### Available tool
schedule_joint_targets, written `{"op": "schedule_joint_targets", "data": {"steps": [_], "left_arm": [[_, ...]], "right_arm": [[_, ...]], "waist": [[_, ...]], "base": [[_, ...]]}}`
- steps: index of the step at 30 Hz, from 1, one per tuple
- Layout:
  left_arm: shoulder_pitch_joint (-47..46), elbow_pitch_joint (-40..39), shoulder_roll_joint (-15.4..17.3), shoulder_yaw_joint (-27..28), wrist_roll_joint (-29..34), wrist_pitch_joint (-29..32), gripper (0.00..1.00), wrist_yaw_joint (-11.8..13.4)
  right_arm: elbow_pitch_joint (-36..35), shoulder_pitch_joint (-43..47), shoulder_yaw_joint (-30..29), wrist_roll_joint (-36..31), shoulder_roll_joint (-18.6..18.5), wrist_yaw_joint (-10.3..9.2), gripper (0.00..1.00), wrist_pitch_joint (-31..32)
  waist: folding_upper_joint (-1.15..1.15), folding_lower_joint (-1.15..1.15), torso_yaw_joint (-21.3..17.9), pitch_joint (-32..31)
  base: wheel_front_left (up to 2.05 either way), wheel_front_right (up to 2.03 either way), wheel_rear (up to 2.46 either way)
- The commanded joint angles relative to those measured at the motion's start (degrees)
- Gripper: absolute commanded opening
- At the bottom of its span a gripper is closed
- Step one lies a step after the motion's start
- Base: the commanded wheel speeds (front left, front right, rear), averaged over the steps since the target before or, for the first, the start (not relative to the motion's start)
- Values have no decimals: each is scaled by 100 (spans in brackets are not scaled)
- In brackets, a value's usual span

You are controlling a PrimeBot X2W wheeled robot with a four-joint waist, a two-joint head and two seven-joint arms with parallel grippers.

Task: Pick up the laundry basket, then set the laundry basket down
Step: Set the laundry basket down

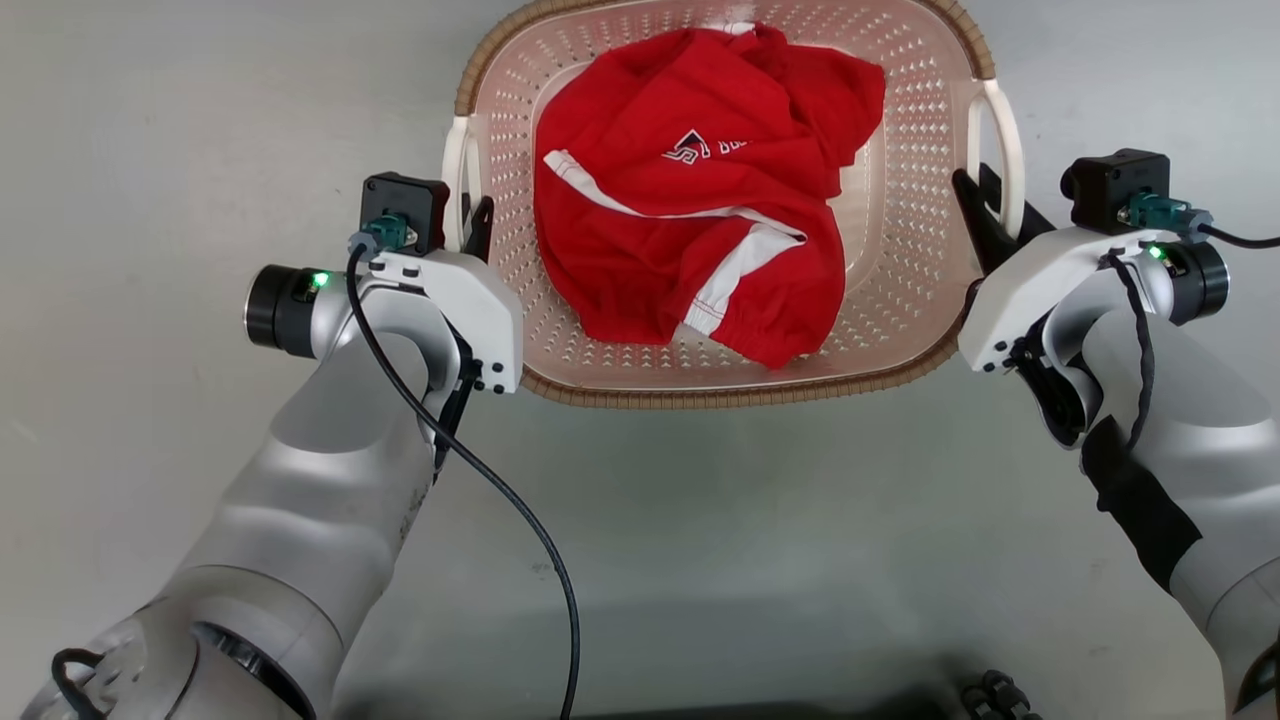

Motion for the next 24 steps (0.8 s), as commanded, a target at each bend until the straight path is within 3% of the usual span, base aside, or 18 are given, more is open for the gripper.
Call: {"op": "schedule_joint_targets", "data": {"steps": [1,20,21,22,23,24], "left_arm": [[-115,73,380,63,75,-95,0,103],[-216,99,311,151,89,-132,0,182],[-208,104,301,191,47,-132,9,195],[-201,108,291,232,8,-132,35,209],[-191,111,278,240,-3,-132,62,215],[-181,115,266,239,-6,-132,100,219]], "right_arm": [[15,159,-17,-118,-232,-15,0,-51],[70,80,-317,-469,-207,-15,0,-51],[104,66,-333,-483,-211,-15,30,-51],[147,54,-352,-498,-212,-15,70,-51],[180,37,-369,-528,-214,-15,100,-51],[203,26,-397,-556,-214,-15,100,-51]], "waist": [[0,0,-6,78],[0,0,39,384],[0,0,44,388],[0,0,48,388],[0,0,51,387],[0,0,56,384]], "base": [[0,0,0],[0,0,0],[0,0,0],[0,0,0],[0,0,0],[0,0,0]]}}
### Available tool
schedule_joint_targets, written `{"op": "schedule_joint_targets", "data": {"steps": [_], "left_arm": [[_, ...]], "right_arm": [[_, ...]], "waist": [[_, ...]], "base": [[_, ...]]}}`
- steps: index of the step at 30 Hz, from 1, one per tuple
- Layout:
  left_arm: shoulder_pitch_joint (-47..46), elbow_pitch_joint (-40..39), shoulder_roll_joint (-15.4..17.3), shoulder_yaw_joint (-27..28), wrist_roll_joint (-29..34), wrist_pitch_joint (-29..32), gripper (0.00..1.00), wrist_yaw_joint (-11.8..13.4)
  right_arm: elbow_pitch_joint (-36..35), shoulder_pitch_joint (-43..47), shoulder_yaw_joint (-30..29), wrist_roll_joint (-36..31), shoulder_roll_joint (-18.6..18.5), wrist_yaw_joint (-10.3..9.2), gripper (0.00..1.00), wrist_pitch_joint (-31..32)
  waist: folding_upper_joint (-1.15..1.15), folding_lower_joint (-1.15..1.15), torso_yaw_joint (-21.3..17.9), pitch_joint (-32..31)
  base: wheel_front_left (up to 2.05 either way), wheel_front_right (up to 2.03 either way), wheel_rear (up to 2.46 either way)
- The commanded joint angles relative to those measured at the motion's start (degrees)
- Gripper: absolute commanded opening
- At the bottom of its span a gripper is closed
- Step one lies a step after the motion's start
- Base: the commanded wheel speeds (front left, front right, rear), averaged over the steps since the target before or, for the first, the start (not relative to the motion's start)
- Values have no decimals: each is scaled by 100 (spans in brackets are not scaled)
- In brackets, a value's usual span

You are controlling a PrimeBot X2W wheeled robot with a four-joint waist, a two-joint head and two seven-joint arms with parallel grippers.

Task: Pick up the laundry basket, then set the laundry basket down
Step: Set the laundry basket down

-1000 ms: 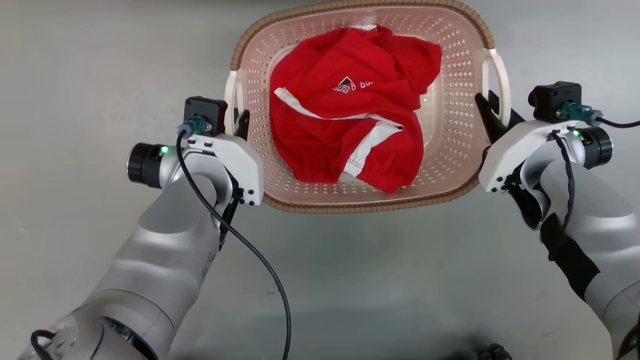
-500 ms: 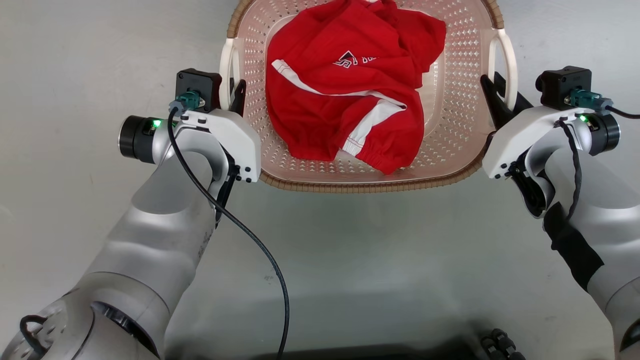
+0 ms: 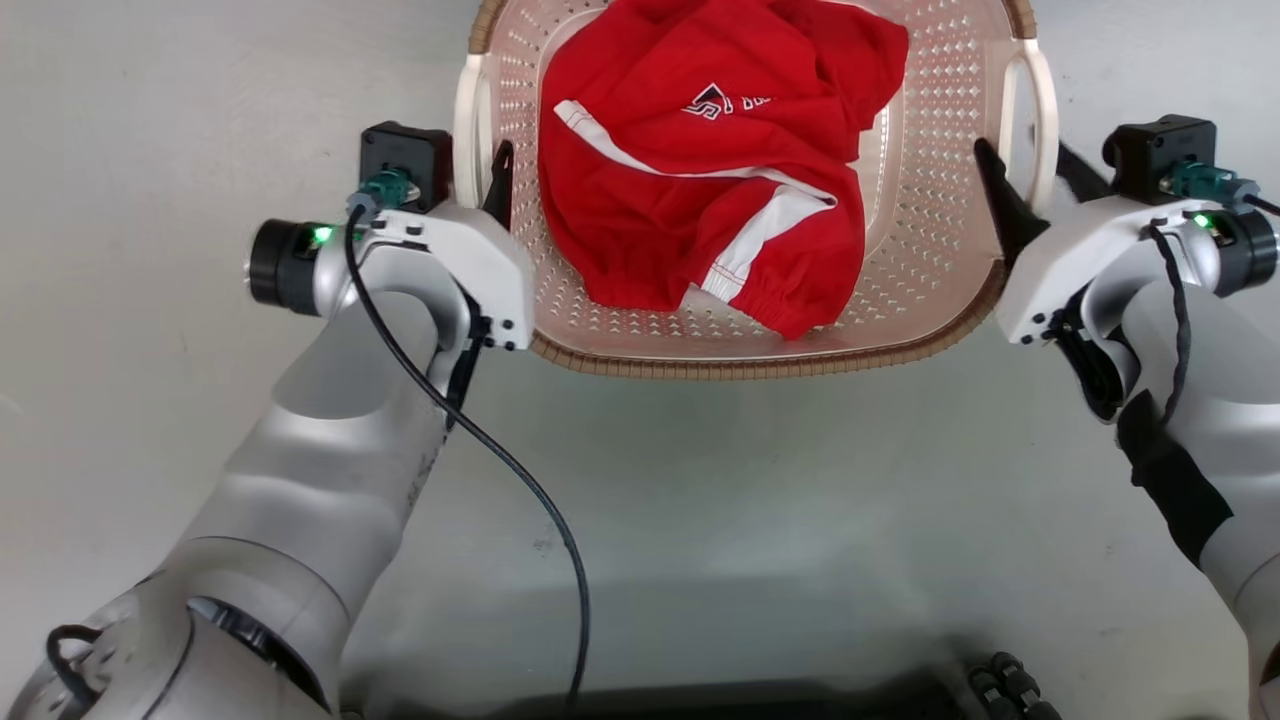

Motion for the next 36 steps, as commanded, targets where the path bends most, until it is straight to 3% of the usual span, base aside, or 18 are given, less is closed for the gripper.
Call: {"op": "schedule_joint_targets", "data": {"steps": [1,21,36], "left_arm": [[136,153,357,122,-41,49,100,148],[574,-381,191,697,-169,48,100,75],[1188,-1289,144,1302,526,48,100,97]], "right_arm": [[83,238,-5,-66,-105,-22,100,-37],[-105,551,-525,-407,-90,-22,100,-37],[-971,1122,-1402,-1059,-141,-22,100,-37]], "waist": [[0,0,12,-11],[0,0,62,-431],[0,0,123,-1267]], "base": [[0,0,0],[0,0,0],[0,0,0]]}}
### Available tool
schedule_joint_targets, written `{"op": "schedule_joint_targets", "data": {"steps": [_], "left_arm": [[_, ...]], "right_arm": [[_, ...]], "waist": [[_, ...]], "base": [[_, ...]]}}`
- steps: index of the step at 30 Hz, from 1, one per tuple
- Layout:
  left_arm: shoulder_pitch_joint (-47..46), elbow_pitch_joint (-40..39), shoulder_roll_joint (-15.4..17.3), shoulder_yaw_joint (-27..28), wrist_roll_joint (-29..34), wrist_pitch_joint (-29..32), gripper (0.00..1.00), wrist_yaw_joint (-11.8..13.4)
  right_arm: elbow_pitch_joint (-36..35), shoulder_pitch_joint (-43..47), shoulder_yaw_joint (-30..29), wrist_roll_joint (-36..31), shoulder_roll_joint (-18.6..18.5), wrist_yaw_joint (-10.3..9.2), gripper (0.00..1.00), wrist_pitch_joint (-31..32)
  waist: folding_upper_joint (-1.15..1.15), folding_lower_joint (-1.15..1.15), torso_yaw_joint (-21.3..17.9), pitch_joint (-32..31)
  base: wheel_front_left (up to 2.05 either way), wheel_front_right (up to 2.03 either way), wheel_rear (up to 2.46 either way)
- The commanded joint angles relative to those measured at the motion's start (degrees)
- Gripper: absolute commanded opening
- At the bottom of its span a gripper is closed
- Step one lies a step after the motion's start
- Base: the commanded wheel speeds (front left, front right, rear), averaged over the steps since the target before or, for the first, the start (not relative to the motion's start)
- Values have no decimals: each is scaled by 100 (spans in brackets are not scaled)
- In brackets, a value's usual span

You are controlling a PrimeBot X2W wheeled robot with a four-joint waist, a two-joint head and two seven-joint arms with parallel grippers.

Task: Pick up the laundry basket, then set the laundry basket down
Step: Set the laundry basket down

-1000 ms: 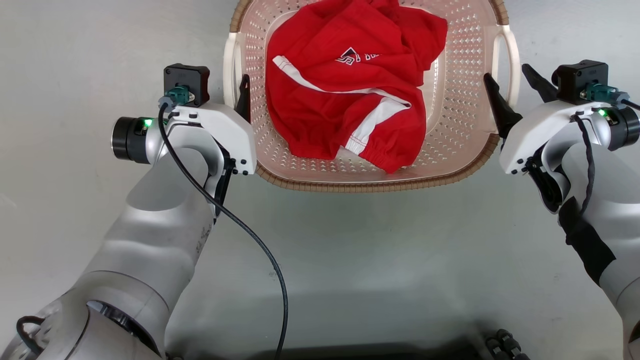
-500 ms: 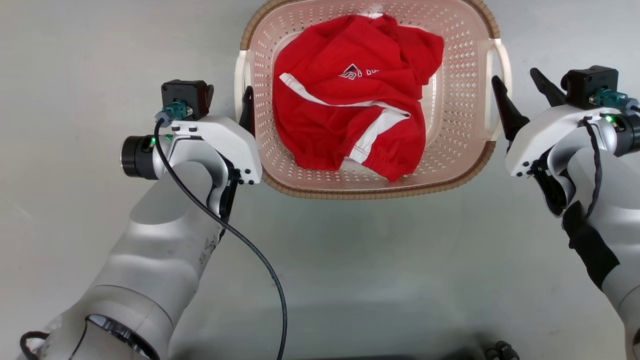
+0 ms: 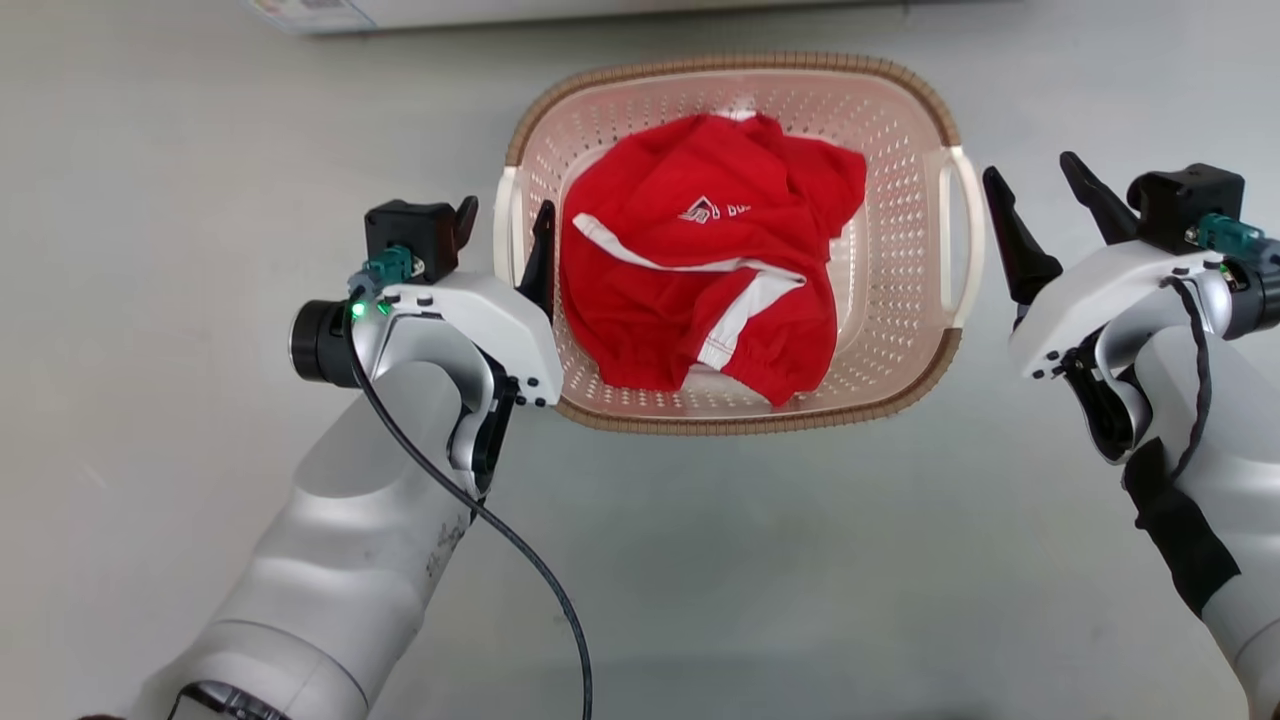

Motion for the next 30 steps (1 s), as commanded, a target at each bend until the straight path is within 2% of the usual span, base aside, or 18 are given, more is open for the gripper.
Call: {"op": "schedule_joint_targets", "data": {"steps": [1,14,30], "left_arm": [[245,-178,105,186,154,-20,100,23],[1253,-1152,176,1146,968,-20,100,43],[2936,-2313,257,2268,1900,-20,100,-179]], "right_arm": [[-196,370,-99,-156,-52,-22,100,-37],[-1079,1256,-1145,-1093,-176,-22,100,-37],[-2230,2778,-2142,-1907,-220,-22,100,-37]], "waist": [[0,0,30,-247],[0,0,59,-1398],[0,0,122,-2887]], "base": [[0,0,0],[0,0,0],[0,0,0]]}}
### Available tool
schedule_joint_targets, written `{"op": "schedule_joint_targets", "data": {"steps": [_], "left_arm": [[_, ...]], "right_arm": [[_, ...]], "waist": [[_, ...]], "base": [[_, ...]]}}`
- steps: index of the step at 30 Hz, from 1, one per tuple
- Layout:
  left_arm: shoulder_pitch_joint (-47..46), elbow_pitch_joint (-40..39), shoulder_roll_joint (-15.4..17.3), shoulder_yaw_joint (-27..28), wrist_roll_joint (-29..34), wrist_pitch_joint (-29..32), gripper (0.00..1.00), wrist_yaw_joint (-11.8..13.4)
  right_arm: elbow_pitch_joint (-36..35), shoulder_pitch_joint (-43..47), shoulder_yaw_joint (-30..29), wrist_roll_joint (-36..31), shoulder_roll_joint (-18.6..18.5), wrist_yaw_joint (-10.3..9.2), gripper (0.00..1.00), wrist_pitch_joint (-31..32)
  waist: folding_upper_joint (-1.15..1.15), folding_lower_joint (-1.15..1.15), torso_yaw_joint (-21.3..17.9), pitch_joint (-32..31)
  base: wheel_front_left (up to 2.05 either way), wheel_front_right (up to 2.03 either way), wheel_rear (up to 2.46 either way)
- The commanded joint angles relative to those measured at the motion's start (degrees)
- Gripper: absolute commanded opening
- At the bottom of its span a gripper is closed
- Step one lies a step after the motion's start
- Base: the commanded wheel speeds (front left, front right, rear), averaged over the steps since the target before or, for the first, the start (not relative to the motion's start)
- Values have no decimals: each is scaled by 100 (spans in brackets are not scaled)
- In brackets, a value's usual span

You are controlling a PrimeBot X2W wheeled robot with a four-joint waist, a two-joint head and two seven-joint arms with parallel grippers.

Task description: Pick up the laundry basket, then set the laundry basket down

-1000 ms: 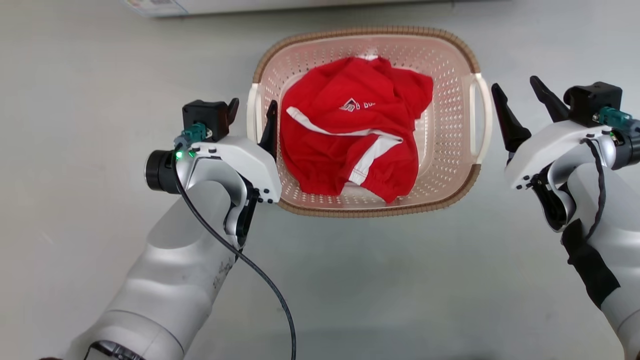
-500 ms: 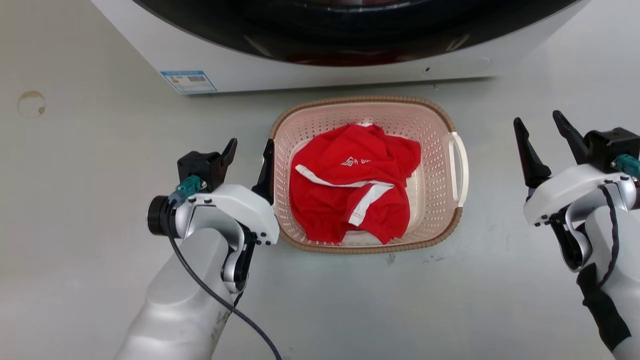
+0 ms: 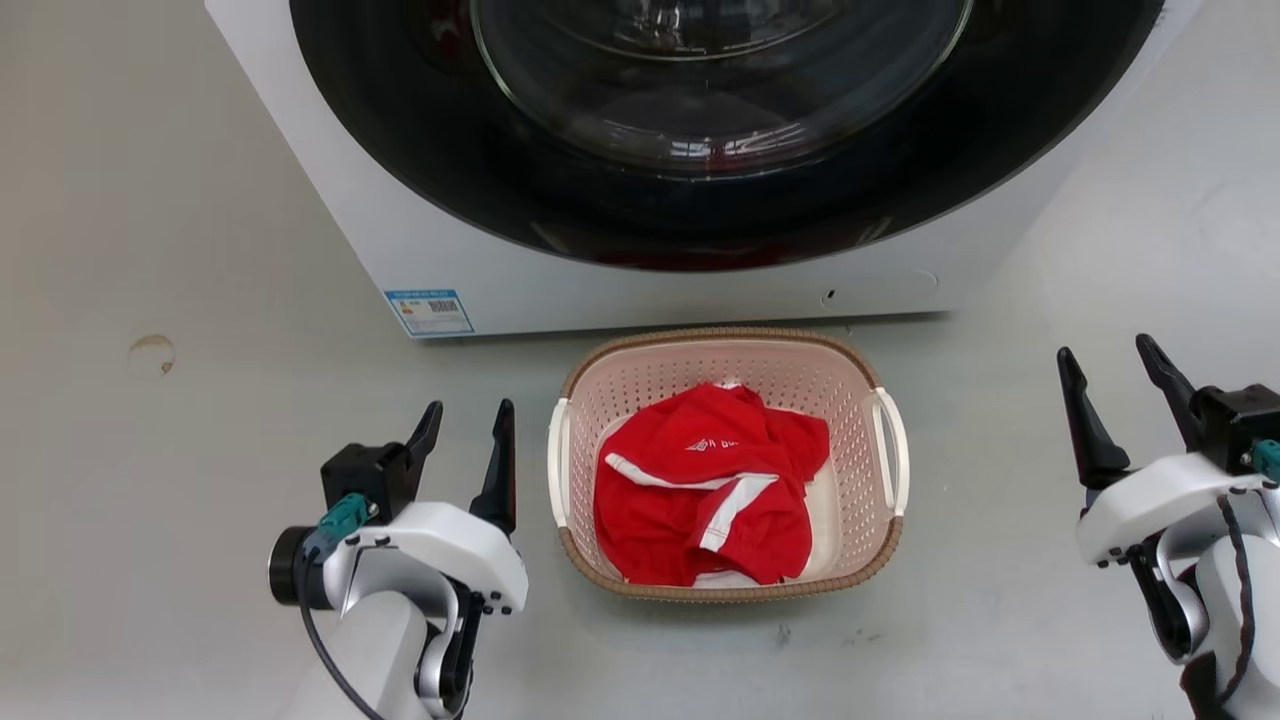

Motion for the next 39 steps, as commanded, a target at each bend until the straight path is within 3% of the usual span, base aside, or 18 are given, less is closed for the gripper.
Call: {"op": "schedule_joint_targets", "data": {"steps": [1,15,28,29,39], "left_arm": [[142,-204,134,235,117,-28,100,-36],[1793,-1209,167,1107,563,-28,100,-93],[2781,-1789,89,1670,703,-28,100,-193],[2895,-1644,77,1499,652,8,0,-179],[2928,-1435,35,1581,280,139,0,-211]], "right_arm": [[-205,162,31,-82,-79,-21,100,-38],[-1091,1655,-317,-152,-109,-21,100,-38],[-1343,2308,-497,-314,14,-21,100,-38],[-1188,2430,-578,-233,165,0,0,0],[-1020,2504,-575,191,330,1,0,115]], "waist": [[0,0,11,-290],[0,0,-79,-1437],[0,0,-183,-1874],[0,0,-180,-1866],[0,13,-175,-1876]], "base": [[0,0,0],[0,0,0],[0,0,0],[0,0,0],[0,0,0]]}}
